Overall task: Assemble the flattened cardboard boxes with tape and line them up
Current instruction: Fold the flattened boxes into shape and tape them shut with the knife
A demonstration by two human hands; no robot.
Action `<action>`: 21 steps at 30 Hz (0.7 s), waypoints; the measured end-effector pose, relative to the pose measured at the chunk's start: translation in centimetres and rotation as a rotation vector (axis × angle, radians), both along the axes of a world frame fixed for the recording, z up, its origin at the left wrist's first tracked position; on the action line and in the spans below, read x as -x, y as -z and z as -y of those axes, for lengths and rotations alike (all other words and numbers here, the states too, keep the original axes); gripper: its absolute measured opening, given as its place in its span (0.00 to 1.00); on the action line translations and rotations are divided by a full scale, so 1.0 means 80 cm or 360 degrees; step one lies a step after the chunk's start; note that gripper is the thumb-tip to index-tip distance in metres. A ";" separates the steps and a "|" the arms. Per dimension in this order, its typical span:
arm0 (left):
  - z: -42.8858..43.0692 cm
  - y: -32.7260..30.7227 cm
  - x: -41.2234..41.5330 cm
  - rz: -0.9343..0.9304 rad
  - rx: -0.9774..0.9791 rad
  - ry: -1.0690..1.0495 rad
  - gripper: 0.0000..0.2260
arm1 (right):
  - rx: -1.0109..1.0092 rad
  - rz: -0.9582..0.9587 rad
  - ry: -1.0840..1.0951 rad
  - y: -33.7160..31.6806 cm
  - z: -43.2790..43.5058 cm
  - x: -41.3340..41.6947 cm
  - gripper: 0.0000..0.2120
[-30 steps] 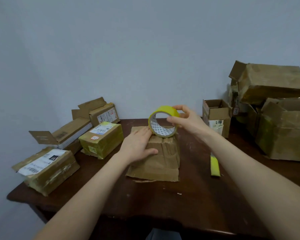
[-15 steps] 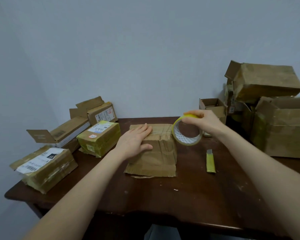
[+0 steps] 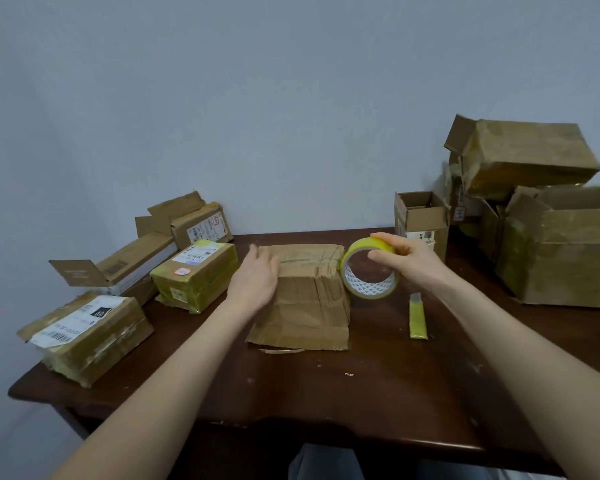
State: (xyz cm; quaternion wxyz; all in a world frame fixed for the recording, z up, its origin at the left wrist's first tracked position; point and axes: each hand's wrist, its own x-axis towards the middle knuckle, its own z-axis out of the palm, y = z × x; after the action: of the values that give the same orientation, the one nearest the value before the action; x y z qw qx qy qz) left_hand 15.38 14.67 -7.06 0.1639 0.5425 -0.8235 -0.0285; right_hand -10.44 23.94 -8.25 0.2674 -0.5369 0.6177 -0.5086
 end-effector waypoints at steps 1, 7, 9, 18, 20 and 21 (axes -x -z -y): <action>-0.007 0.000 0.011 0.0159 0.0125 0.0064 0.24 | 0.0002 -0.0003 0.0010 0.000 0.001 0.000 0.23; -0.057 0.012 0.073 0.0325 0.0405 0.0445 0.29 | 0.0076 -0.0063 0.0023 -0.002 0.006 -0.004 0.22; -0.053 0.015 0.073 0.0275 0.0439 0.0428 0.28 | 0.0086 -0.0042 0.0026 -0.003 0.007 -0.005 0.24; -0.033 0.011 0.067 0.0323 0.0403 0.0527 0.27 | 0.0051 0.0452 0.0046 0.024 -0.011 -0.005 0.19; -0.031 0.010 0.065 0.0355 0.0400 0.0542 0.27 | 0.0049 0.0328 0.0055 0.016 -0.011 -0.001 0.21; -0.030 0.010 0.064 0.0365 0.0397 0.0550 0.26 | 0.0033 0.0258 0.0052 0.012 -0.012 0.003 0.24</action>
State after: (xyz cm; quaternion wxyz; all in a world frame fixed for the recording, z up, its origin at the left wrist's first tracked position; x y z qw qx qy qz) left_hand 10.25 17.07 -7.83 0.1278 0.3688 -0.9143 0.1077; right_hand -10.69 24.92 -9.22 0.3027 -0.4865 0.5974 -0.5610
